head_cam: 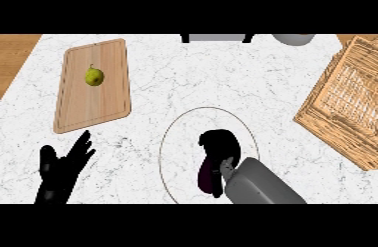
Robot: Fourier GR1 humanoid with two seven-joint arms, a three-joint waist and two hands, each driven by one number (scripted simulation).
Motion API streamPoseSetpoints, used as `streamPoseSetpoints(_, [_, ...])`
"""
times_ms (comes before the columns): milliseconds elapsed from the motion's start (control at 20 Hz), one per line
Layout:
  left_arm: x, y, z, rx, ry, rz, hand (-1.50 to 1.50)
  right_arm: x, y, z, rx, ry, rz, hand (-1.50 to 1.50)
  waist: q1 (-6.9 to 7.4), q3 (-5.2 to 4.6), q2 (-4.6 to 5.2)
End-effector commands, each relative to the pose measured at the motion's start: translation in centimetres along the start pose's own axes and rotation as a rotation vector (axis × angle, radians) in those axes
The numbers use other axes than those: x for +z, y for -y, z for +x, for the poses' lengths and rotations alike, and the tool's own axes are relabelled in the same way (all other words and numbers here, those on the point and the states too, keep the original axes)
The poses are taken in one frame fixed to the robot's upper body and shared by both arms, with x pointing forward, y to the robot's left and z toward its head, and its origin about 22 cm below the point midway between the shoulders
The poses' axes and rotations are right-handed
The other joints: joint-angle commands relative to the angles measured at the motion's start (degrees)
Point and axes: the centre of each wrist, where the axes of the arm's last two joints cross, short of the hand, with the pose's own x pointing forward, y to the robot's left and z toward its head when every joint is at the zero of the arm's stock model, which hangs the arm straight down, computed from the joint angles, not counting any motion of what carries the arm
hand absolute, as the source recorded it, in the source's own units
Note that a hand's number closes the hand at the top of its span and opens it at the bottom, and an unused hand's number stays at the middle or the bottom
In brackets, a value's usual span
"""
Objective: Pick the eggplant from the placemat and place it in the basket
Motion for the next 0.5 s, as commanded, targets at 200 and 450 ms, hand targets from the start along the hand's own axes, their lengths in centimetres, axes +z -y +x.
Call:
streamPoseSetpoints(200, [0.5,-1.3,-1.0,0.021,-0.078,0.002,0.00,-1.0,-0.6,0.0,0.128,0.017,-0.044,1.50,0.16,-0.43,0.40])
streamPoseSetpoints(450, [-0.4,1.6,-1.5,0.006,-0.089,-0.004,0.00,-1.3,0.2,-1.1,0.125,0.051,-0.084,1.50,0.01,-0.43,0.44])
